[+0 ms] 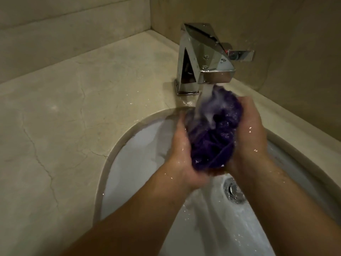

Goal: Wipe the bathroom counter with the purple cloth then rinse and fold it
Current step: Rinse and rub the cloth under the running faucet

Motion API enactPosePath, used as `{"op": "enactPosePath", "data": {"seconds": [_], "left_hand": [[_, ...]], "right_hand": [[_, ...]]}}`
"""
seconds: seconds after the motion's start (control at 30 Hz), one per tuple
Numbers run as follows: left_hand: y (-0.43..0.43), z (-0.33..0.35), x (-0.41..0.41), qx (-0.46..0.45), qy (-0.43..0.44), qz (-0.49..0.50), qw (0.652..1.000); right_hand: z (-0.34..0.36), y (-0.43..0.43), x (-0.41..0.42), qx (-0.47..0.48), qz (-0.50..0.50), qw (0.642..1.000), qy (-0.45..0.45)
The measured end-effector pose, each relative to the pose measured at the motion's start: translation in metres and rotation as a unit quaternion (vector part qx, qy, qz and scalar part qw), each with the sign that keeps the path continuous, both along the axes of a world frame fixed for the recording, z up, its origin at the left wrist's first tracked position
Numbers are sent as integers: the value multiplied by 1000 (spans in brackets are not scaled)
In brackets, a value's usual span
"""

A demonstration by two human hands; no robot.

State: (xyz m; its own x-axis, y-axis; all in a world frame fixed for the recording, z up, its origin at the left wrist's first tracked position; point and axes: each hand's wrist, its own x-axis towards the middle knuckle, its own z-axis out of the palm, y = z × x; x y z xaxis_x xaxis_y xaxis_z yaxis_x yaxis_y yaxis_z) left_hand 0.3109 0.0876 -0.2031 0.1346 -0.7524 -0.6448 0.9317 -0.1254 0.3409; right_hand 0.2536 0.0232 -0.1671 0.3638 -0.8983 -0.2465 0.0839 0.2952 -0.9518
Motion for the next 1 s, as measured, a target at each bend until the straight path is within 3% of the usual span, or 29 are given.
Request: {"op": "enactPosePath", "data": {"seconds": [0.13, 0.23, 0.3, 0.4, 0.47, 0.7, 1.0], "left_hand": [[2, -1, 5, -35, 11, 71, 997], [-1, -1, 10, -24, -66, 86, 994], [-1, -1, 8, 1, -162, 81, 984], [2, -8, 7, 27, -318, 107, 942], [3, -9, 10, -9, -361, 142, 922], [-5, 4, 24, 17, -307, 250, 918], [-5, 5, 19, 58, -275, 235, 931]], "right_hand": [[-8, 10, 0, -188, 27, 968, 166], [-10, 19, -1, -202, 51, 971, 120], [-17, 27, 3, -191, 70, 971, 127], [-21, 41, 12, -220, 57, 965, 132], [-17, 42, 18, -231, 40, 965, 115], [-2, 36, 34, -166, 10, 977, 134], [-6, 30, 32, -135, -3, 984, 119]]}}
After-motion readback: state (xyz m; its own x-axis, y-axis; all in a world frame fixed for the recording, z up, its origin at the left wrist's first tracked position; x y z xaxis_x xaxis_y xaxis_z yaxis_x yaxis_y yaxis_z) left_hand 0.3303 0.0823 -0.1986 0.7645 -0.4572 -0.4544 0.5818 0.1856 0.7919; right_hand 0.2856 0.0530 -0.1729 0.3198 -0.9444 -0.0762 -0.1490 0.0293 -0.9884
